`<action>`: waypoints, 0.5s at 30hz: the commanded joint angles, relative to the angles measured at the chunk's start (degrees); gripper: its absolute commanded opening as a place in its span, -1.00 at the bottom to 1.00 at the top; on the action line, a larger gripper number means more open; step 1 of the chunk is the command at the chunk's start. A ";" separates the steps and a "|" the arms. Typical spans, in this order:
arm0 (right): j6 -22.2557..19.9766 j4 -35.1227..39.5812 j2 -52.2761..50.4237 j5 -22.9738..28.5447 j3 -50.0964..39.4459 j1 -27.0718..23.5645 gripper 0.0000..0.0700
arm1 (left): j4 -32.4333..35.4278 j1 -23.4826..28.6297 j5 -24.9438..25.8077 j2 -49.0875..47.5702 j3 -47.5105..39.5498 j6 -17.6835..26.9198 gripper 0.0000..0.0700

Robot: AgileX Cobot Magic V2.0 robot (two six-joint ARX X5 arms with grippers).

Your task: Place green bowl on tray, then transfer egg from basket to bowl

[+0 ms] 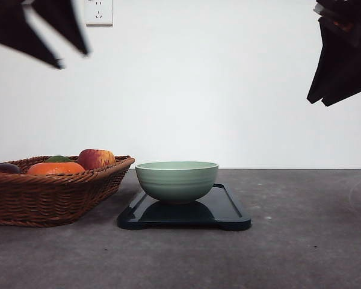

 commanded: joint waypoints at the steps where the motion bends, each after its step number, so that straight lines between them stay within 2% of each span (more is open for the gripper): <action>1: 0.55 0.33 0.48 0.04 0.24 0.24 -0.51 | 0.06 0.86 -0.20 -2.18 -1.53 -0.36 -0.08; 8: 0.55 0.34 0.48 0.00 0.24 0.24 -0.51 | -3.79 5.94 -0.20 -8.20 -4.41 -1.21 -0.10; 15: 0.55 -3.90 0.48 -1.22 0.24 0.24 -0.50 | -6.10 6.62 -0.18 -8.29 -4.40 -1.82 -0.12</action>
